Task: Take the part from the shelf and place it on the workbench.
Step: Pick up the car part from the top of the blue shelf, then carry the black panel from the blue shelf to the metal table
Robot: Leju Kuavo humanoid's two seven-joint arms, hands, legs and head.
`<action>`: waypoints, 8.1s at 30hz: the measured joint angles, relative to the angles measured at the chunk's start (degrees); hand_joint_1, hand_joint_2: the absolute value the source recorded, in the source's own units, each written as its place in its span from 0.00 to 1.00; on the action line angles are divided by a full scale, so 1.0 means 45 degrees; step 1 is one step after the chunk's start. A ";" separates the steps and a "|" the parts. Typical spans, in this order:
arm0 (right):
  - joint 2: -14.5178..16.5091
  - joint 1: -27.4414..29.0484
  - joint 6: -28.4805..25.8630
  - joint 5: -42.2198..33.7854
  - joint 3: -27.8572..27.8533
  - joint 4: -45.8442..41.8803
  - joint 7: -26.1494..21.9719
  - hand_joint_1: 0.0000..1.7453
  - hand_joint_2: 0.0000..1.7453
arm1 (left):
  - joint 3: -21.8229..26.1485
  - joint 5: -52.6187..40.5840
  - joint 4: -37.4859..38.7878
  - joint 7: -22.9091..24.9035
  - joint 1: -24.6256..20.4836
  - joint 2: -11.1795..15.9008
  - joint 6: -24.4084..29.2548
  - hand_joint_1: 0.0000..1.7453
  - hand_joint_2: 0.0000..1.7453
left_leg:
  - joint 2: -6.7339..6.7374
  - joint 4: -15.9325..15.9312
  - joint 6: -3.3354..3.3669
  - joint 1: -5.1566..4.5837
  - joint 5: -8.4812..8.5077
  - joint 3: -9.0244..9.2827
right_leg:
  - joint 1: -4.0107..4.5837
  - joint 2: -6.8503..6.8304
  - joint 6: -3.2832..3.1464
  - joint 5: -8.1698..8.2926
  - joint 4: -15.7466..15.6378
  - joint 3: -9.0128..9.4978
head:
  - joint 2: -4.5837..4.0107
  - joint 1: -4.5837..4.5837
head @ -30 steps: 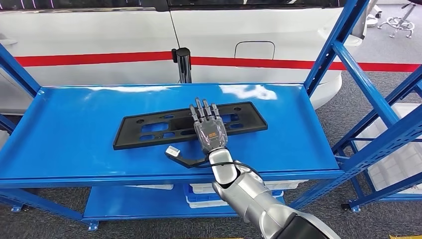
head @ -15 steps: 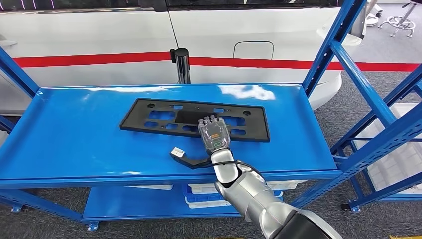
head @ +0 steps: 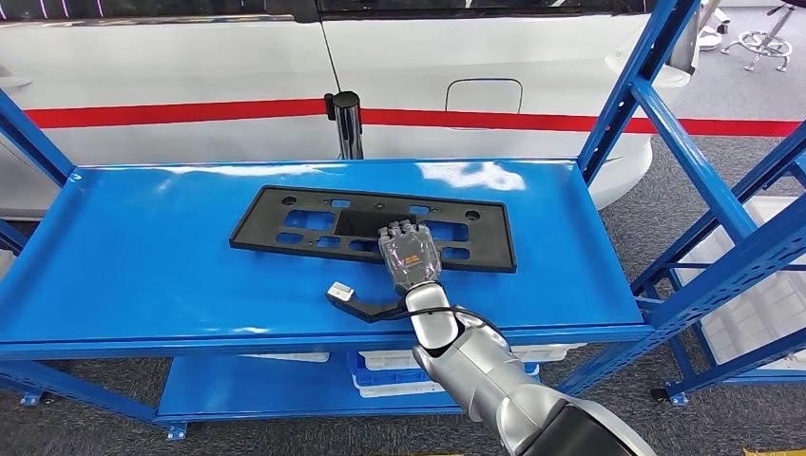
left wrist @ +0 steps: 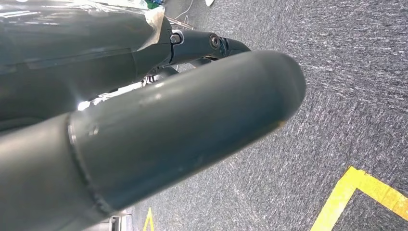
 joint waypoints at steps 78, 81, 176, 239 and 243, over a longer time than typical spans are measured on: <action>-0.3054 0.6552 0.3042 -2.0463 -0.1781 -1.5049 -1.2137 1.00 1.00 | -0.0100 0.0021 0.0000 0.0000 -0.0019 -0.0052 0.0168 0.00 1.00 | -0.0002 -0.0034 0.0220 -0.0094 -0.0057 -0.0090 | -0.0167 -0.0016 0.0188 -0.0014 -0.0062 0.0033 | 0.0000 -0.0005; -0.3081 0.6547 0.3068 -2.0463 -0.1789 -1.5109 -1.2123 1.00 1.00 | -0.0146 0.0021 0.0000 0.0000 -0.0029 -0.0055 0.0160 0.00 1.00 | 0.0070 -0.0304 0.0405 0.0036 0.0085 0.0103 | -0.0144 -0.0081 0.0206 -0.0497 0.0834 -0.0375 | 0.0000 0.0047; -0.3134 0.6520 0.2784 -2.0165 -0.2458 -1.4391 -1.2242 1.00 1.00 | 0.0000 0.0306 -0.0023 -0.0107 -0.0217 -0.0103 0.0174 0.00 1.00 | 0.0141 0.0021 0.0424 0.0110 -0.0226 0.0077 | -0.0268 -0.0245 0.0395 -0.0606 0.1852 -0.1689 | 0.0000 0.0100; -0.2888 0.6943 0.3752 -1.9058 -0.2226 -1.3873 -1.2770 1.00 1.00 | -0.0488 -0.0837 0.0014 -0.0109 -0.0001 -0.0209 0.0804 0.00 1.00 | 0.0439 0.1162 -0.0227 0.0094 -0.0346 -0.0497 | -0.0078 -0.0845 -0.0130 0.0031 -0.0119 0.0210 | 0.0000 0.0028; -0.3334 0.7774 0.3787 -1.8884 -0.2237 -1.4250 -1.2852 1.00 1.00 | -0.1154 -0.1207 0.0101 -0.0112 0.0099 -0.0595 0.0661 0.00 1.00 | -0.0093 -0.0111 0.0331 0.0060 0.0095 -0.0082 | -0.0177 -0.0541 0.0385 -0.0667 0.1290 -0.0383 | 0.0000 0.0149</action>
